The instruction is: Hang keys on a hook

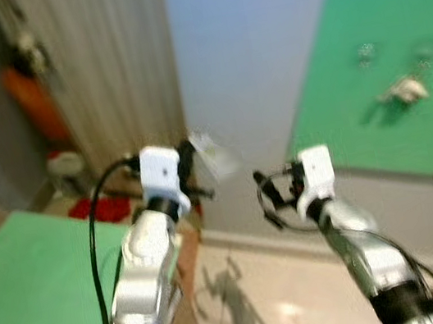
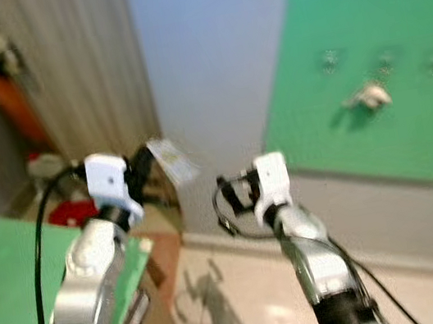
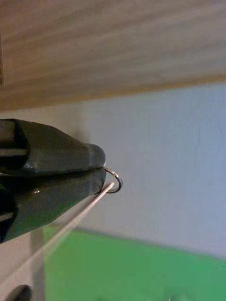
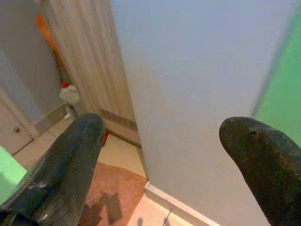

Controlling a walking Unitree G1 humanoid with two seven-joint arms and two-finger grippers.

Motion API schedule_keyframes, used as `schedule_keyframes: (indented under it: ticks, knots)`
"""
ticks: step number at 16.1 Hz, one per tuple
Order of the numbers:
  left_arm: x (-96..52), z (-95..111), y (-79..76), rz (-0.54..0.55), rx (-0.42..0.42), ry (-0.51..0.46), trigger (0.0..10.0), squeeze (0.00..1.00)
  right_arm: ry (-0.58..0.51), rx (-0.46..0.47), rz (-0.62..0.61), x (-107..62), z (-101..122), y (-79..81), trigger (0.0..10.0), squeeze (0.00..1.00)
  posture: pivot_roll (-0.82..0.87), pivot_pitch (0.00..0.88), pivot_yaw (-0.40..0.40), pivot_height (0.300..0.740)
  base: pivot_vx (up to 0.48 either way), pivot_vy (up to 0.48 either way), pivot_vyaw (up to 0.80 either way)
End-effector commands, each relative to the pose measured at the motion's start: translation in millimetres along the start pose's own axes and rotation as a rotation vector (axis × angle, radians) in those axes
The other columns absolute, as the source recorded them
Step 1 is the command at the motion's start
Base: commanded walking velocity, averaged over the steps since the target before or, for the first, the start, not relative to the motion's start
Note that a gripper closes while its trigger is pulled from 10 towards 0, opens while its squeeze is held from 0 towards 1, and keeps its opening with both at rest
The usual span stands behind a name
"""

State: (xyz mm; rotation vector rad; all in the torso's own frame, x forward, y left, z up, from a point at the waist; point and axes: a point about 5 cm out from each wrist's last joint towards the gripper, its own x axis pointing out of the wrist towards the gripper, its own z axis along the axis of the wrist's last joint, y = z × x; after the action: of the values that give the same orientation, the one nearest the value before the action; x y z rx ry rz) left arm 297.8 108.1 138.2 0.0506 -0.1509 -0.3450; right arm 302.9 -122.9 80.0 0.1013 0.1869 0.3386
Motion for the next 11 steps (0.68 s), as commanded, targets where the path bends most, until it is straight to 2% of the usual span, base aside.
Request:
schedule_keyframes:
  ticks: [1, 2, 9, 11]
  knots:
    - [3.0, 2.6, -10.0, -0.043, 0.008, -0.009, 0.0, 0.00, -0.002, -0.008, -0.040, -4.4, -1.1, -9.3, 10.0, 0.00, -0.03, 0.000, 0.016, 0.740, 0.000, 0.000, 0.00]
    - [3.1, 2.4, -10.6, -0.047, 0.020, -0.006, 0.0, 0.00, -0.002, -0.013, -0.045, -4.1, -0.7, -9.5, 10.0, 0.00, -0.03, 0.000, 0.017, 0.740, 0.000, 0.000, 0.00]
    - [3.4, 2.5, -12.3, -0.066, 0.040, 0.000, 0.0, 0.00, -0.012, -0.009, -0.046, -3.8, -0.6, -7.8, 10.0, 0.00, -0.03, 0.000, 0.027, 0.740, 0.000, -0.433, 0.00]
    - [3.6, 2.2, -12.5, -0.069, 0.045, 0.002, 0.0, 0.00, -0.012, -0.009, -0.046, -3.8, -0.9, -7.9, 10.0, 0.00, -0.03, 0.000, 0.027, 0.740, 0.249, -0.407, 0.00]
